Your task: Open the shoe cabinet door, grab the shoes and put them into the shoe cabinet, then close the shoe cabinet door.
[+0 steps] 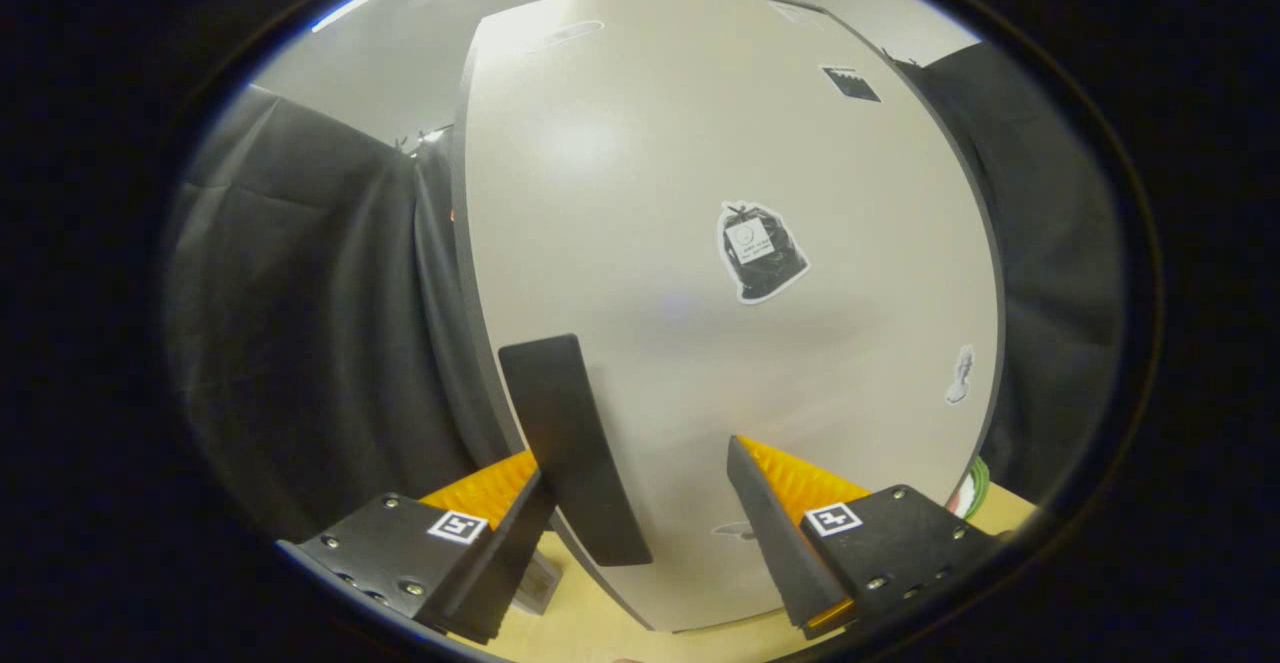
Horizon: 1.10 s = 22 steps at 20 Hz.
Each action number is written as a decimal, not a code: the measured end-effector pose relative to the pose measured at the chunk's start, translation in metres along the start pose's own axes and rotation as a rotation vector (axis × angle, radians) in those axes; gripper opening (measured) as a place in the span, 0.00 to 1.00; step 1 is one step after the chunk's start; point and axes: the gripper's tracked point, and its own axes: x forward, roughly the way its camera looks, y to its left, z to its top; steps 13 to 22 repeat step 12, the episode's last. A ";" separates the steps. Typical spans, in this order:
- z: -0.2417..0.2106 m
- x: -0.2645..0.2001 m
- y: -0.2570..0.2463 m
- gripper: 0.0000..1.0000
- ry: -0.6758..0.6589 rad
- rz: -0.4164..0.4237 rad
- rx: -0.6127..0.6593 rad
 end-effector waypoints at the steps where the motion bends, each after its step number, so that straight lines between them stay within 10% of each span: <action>1: -0.001 0.003 0.000 0.99 -0.002 -0.005 0.001; 22: -0.010 0.006 0.006 0.99 0.032 -0.031 0.016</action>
